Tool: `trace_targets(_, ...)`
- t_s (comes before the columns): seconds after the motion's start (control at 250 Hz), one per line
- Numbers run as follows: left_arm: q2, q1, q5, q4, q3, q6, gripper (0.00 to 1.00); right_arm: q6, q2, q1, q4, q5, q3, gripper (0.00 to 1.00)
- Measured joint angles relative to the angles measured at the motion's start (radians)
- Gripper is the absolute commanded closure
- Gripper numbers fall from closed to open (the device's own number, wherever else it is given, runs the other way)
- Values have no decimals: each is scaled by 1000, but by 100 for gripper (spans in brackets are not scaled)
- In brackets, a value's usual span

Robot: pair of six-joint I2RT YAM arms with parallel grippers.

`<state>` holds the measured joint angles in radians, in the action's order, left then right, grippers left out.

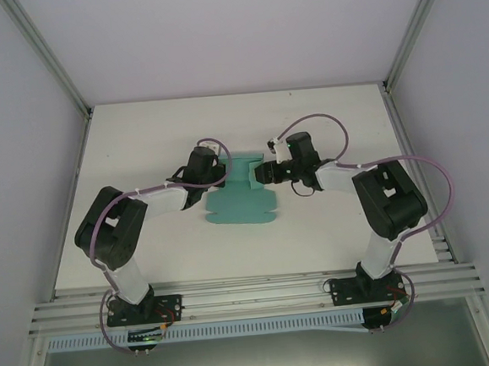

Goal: Assemble paper box

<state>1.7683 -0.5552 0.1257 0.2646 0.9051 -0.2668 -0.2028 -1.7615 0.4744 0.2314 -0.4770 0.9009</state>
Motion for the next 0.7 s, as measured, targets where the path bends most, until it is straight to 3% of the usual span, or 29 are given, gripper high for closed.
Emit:
trace_targets(0.352, 6, 4, 12, 0, 4, 0, 100, 34, -66, 56, -3, 166, 40, 42)
trace_targets(0.703, 10, -19, 39, 0, 16, 2, 100, -11, -79, 98, -31, 412, 69, 80)
